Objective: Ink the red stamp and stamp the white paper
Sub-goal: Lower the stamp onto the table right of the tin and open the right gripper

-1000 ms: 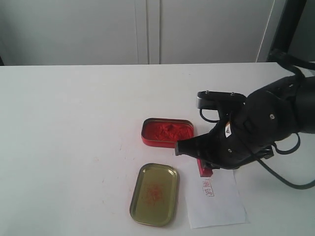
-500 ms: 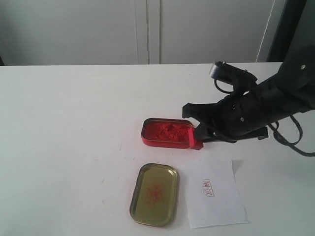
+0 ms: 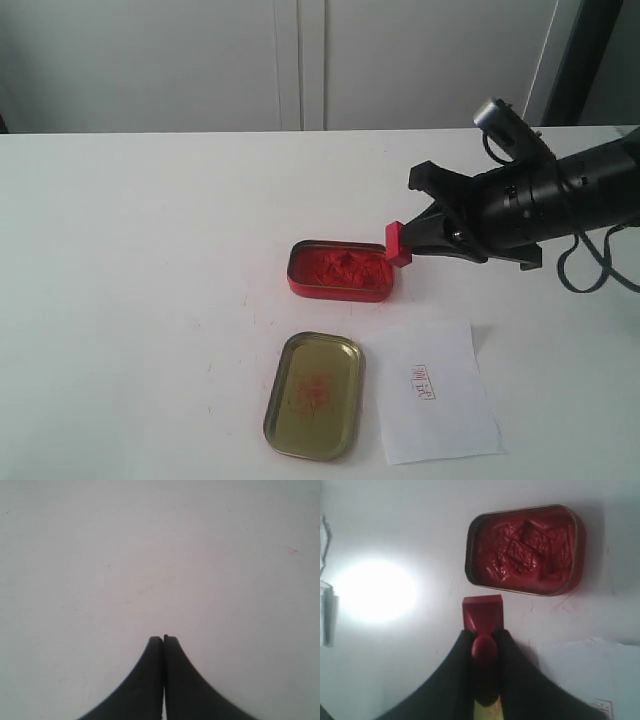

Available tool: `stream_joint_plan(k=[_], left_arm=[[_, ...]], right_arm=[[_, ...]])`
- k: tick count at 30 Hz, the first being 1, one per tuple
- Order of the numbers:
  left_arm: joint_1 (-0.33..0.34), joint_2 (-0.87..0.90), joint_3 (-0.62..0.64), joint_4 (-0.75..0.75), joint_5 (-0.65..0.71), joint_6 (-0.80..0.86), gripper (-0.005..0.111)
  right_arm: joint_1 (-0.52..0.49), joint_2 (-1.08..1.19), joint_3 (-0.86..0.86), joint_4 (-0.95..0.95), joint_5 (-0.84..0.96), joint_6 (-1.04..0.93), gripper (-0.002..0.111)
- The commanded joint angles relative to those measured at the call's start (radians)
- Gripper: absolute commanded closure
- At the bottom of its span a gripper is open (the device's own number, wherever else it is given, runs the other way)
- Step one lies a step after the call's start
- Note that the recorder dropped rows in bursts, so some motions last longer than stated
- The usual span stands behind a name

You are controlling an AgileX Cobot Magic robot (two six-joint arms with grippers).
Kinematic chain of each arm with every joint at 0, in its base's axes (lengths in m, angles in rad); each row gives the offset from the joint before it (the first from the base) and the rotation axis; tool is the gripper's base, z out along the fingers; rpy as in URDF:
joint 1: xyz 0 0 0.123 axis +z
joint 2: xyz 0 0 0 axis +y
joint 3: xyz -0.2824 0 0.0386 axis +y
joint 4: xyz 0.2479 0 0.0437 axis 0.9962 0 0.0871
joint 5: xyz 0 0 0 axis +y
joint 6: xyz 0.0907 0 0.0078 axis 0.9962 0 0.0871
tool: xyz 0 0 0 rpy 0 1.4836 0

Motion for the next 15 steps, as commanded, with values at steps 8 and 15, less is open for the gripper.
stream_joint_plan(k=[8, 15], left_arm=[[0.001, -0.003, 0.010, -0.001, 0.014, -0.001, 0.107], [0.001, -0.003, 0.010, -0.001, 0.014, -0.001, 0.107]], right_arm=[[-0.062, 0.139, -0.005, 0.299, 0.133, -0.265, 0.108], [-0.112, 0.227, -0.005, 0.371, 0.178, -0.292, 0.108]])
